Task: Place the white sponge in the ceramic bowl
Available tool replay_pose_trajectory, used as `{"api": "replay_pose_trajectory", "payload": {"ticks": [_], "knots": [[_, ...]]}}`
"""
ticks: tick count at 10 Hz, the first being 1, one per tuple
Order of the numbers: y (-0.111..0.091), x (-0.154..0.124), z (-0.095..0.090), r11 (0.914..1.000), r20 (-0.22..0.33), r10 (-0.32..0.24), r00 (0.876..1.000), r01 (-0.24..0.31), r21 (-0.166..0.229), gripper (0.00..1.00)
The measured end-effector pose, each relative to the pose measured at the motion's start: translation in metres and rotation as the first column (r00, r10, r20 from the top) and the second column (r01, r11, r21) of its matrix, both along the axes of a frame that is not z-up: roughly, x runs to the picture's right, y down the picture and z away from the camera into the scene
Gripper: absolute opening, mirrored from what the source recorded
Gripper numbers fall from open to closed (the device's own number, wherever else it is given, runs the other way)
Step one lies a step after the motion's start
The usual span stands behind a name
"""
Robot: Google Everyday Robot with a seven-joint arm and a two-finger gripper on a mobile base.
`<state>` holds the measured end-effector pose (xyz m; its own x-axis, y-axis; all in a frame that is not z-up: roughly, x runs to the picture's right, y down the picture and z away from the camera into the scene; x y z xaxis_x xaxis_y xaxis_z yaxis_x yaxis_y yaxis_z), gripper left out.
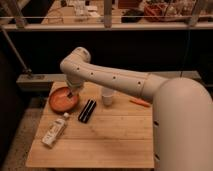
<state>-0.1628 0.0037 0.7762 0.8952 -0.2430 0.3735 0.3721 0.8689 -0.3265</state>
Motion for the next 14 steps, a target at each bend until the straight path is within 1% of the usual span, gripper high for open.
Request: {"api": "replay_pose_trajectory", "payload": {"ticks": [2,6,7,10,14], "knots": [[-0.002,-0.002,0.005,1.0000,0.002,-0.001,1.000,0.001,-0.004,0.07],[-0.005,-0.015,0.026,0.9998,0.008,-0.008,1.000,0.008,-0.017,0.07],[-0.005,-0.016,0.028,0.9998,0.008,-0.007,1.000,0.007,-0.021,0.07],[-0.003,-0.025,0.041,0.9995,0.016,-0.011,1.000,0.012,-0.030,0.07],[-0.003,-0.028,0.053,0.9994,0.016,-0.011,1.000,0.012,-0.032,0.07]]}}
